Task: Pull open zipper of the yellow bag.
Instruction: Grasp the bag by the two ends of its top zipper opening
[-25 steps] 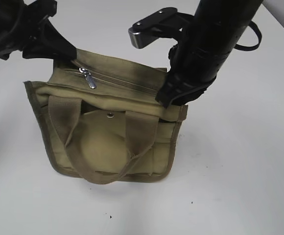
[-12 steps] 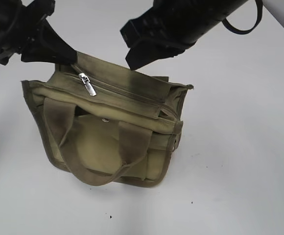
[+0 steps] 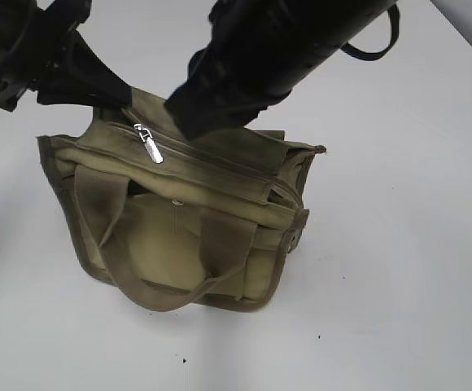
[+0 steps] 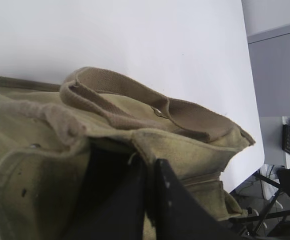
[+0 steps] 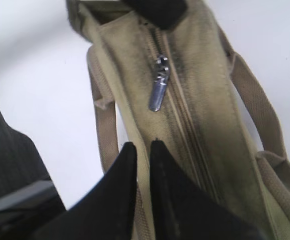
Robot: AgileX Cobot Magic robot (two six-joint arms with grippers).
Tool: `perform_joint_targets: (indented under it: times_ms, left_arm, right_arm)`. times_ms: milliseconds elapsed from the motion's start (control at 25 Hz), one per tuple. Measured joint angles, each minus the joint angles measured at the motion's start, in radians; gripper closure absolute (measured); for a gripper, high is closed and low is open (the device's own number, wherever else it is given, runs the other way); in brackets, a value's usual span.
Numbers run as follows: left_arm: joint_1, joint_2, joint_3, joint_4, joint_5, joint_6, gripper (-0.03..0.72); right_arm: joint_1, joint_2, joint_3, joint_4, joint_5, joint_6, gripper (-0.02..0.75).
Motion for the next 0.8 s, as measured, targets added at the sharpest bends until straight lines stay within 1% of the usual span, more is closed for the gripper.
perform_joint_targets:
  times_ms: [80,160,200,280,320,360,440,520,600,680,720,800]
  left_arm:
    - [0.0,0.0,0.0,0.0,0.001,0.0,0.676]
    - [0.0,0.0,0.0,0.0,0.004,0.0,0.676]
    - [0.0,0.0,0.0,0.0,0.006,0.0,0.676]
    - [0.0,0.0,0.0,0.0,0.012,0.0,0.676]
    - [0.0,0.0,0.0,0.0,0.014,0.0,0.676]
    - [0.0,0.0,0.0,0.0,0.014,0.0,0.676]
    - [0.0,0.0,0.0,0.0,0.017,0.0,0.676]
    - [0.0,0.0,0.0,0.0,0.018,0.0,0.676]
    - [0.0,0.0,0.0,-0.001,0.018,0.0,0.676]
    - [0.0,0.0,0.0,-0.001,0.018,0.0,0.676]
    - [0.0,0.0,0.0,-0.001,0.018,0.0,0.676]
    - [0.0,0.0,0.0,-0.001,0.02,0.0,0.676]
  right_arm:
    - [0.071,0.0,0.0,-0.159,-0.002,0.042,0.641]
    - [0.14,0.0,0.0,-0.396,0.008,0.176,0.635]
    - [0.173,0.0,0.0,-0.536,0.032,0.276,0.634]
    - [0.227,0.0,0.001,-0.754,0.085,0.482,0.632]
    - [0.241,0.0,0.001,-0.834,0.103,0.591,0.629]
    - [0.253,0.0,0.001,-0.875,0.107,0.685,0.624]
    - [0.261,-0.001,0.001,-0.896,0.099,0.795,0.604]
    - [0.262,-0.001,0.001,-0.853,0.051,0.83,0.561]
    - [0.262,-0.001,0.001,-0.778,-0.032,0.805,0.493]
    - [0.264,0.0,0.001,-0.727,-0.094,0.761,0.431]
    - [0.264,0.004,0.001,-0.716,-0.107,0.749,0.41]
    - [0.264,0.021,0.001,-0.716,-0.106,0.742,0.392]
